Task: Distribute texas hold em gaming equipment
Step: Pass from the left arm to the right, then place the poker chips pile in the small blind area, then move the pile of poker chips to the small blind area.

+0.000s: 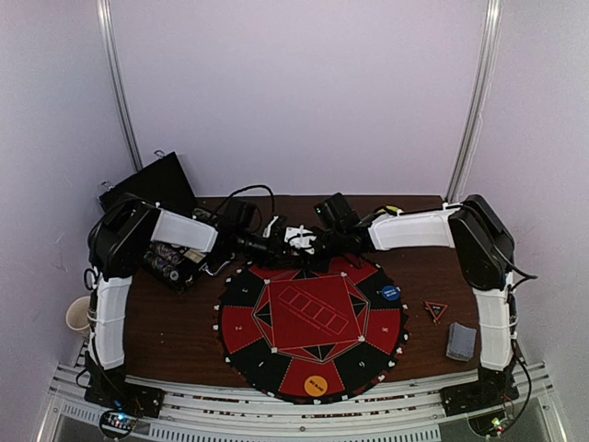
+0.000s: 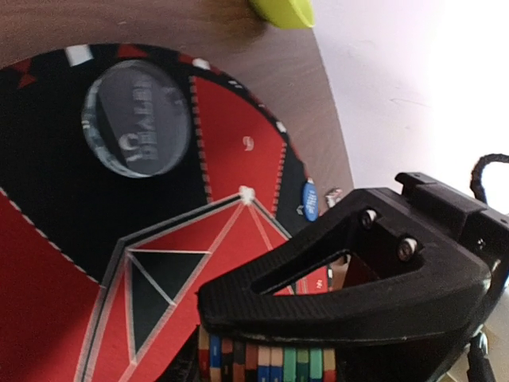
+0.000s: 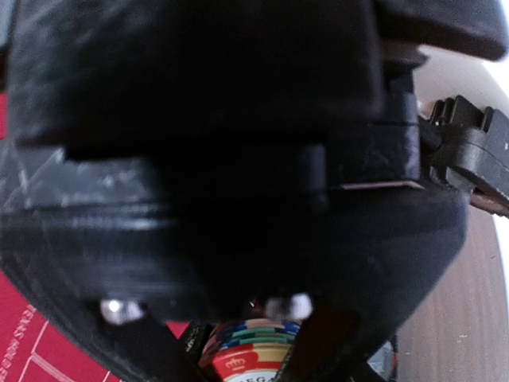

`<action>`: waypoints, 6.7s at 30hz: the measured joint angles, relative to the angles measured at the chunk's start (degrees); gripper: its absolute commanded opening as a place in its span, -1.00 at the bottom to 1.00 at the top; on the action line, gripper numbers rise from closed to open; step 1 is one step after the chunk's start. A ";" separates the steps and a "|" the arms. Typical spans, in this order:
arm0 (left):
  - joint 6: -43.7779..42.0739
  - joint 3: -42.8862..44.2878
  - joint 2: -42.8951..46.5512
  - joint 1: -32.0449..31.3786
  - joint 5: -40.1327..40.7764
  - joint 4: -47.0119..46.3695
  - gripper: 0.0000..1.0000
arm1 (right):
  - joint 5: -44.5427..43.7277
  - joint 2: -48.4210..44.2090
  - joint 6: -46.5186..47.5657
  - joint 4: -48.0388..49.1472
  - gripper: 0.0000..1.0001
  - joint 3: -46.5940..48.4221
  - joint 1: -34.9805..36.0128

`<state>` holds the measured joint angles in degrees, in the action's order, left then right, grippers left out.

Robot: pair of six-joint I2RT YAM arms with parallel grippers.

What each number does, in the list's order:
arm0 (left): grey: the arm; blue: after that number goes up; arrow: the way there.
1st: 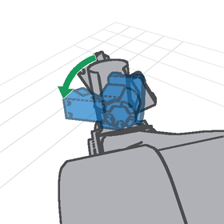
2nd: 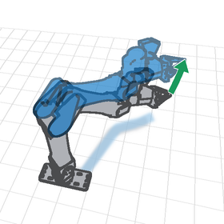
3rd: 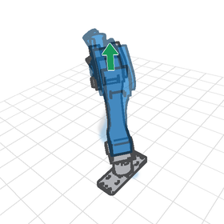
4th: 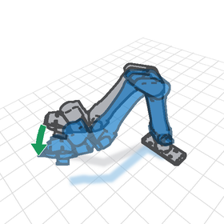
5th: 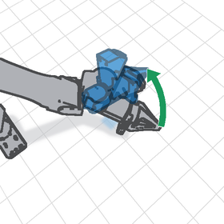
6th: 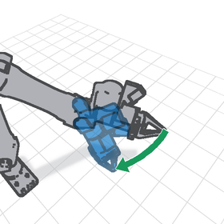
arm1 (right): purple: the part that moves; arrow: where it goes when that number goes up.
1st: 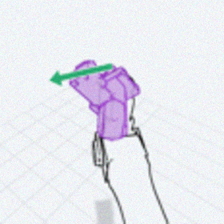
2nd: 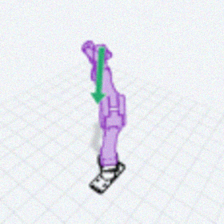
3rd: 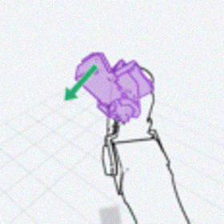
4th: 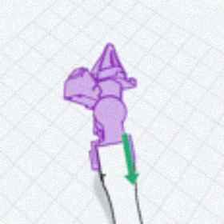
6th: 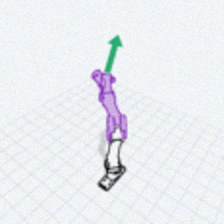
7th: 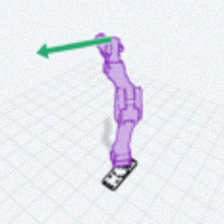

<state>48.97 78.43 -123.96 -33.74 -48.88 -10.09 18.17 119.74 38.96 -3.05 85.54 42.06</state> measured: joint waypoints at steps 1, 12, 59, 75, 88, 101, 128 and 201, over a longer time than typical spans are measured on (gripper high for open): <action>-0.24 0.55 -1.22 0.15 -0.17 0.07 -0.69 | -0.50 1.29 -0.59 -0.28 -1.00 0.76 0.00; -2.49 4.68 -7.43 1.07 -1.36 2.89 -0.40 | -3.96 6.71 -6.60 -1.86 -1.00 3.82 0.09; -1.31 7.02 -12.02 3.89 -0.68 -6.51 0.12 | -7.87 13.68 -16.48 -12.85 -1.00 16.94 -1.07; -8.35 5.68 -9.62 2.49 0.63 -3.61 0.36 | -7.69 8.35 -16.00 -12.00 -1.00 9.64 -1.03; -6.01 0.94 -7.87 1.44 -1.70 -8.48 0.38 | -8.15 3.32 -15.41 -11.45 -1.00 1.99 -0.94; -11.80 3.23 -6.43 1.14 -1.18 -3.06 0.39 | -10.80 -1.57 -17.07 -12.35 -1.00 -5.97 -4.15; -53.92 16.94 -3.19 -7.48 35.04 37.90 0.70 | -16.06 -15.78 -24.94 -12.22 -0.85 -24.83 -14.84; -39.82 2.05 11.58 3.54 33.94 29.83 0.54 | -13.51 -0.81 -36.33 -16.28 0.32 -2.36 2.64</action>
<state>9.15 80.49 -112.38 -30.20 -14.94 19.75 4.67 118.93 2.63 -19.33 83.18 44.71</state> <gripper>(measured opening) 0.769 0.780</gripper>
